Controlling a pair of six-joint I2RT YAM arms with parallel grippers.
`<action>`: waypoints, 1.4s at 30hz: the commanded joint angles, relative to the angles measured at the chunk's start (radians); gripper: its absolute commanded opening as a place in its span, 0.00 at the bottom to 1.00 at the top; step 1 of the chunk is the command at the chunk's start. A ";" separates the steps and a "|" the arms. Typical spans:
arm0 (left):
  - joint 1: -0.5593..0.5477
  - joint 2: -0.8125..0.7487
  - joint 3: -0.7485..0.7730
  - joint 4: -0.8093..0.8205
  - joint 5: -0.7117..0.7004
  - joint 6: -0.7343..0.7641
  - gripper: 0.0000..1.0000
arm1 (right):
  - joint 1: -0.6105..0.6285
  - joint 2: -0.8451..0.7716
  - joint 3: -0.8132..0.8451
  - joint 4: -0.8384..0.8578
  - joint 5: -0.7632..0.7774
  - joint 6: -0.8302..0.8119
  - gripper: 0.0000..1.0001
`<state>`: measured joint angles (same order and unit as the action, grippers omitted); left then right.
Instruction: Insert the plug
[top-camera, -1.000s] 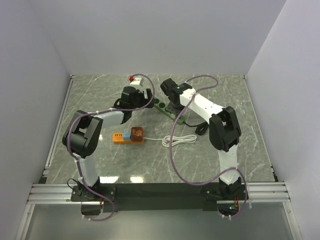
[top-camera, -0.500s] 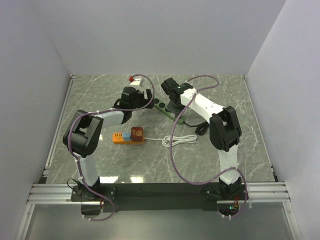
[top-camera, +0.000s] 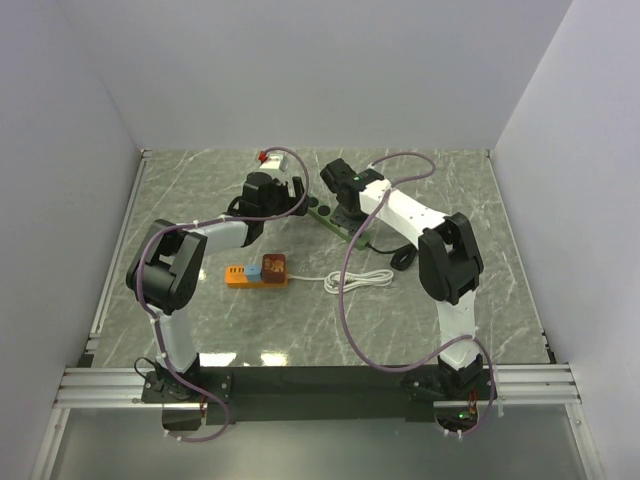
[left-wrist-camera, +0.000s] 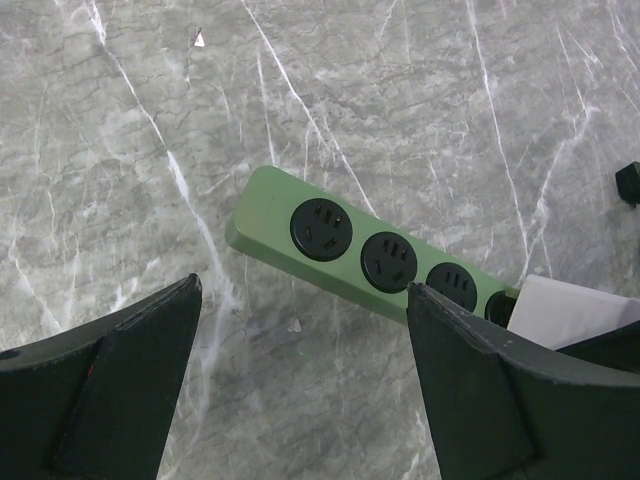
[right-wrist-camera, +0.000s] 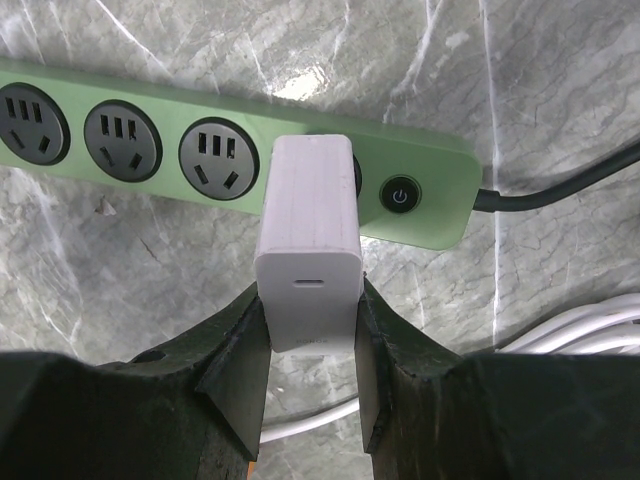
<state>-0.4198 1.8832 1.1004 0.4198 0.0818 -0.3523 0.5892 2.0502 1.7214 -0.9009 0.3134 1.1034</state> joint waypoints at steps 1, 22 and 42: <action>0.004 0.013 0.038 0.014 0.013 0.019 0.89 | 0.014 -0.038 -0.023 -0.020 -0.004 0.019 0.00; 0.004 0.017 0.038 0.014 0.013 0.019 0.89 | 0.014 -0.025 0.027 -0.030 -0.014 -0.008 0.00; 0.015 -0.001 0.030 0.011 0.024 0.016 0.89 | -0.065 -0.015 0.000 -0.013 -0.100 -0.054 0.00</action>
<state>-0.4122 1.8957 1.1019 0.4194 0.0864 -0.3523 0.5327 2.0319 1.7077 -0.9016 0.2298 1.0634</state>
